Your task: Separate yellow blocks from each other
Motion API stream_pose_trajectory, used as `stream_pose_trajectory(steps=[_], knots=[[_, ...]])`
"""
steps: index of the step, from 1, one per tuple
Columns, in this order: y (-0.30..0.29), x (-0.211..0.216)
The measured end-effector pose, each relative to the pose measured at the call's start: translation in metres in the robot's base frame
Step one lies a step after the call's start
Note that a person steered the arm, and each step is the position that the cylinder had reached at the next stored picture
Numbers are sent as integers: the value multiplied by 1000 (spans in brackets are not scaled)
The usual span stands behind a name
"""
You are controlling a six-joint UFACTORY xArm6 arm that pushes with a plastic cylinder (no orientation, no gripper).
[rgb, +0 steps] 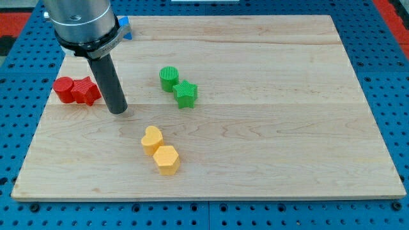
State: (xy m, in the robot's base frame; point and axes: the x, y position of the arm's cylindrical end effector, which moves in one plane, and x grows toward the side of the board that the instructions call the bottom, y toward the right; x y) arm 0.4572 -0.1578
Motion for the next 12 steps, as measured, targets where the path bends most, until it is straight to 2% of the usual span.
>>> stream_pose_trajectory(steps=[3,6,7,8,11,12], knots=[[2,19],[12,117],[66,148],[117,157],[113,76],[108,71]])
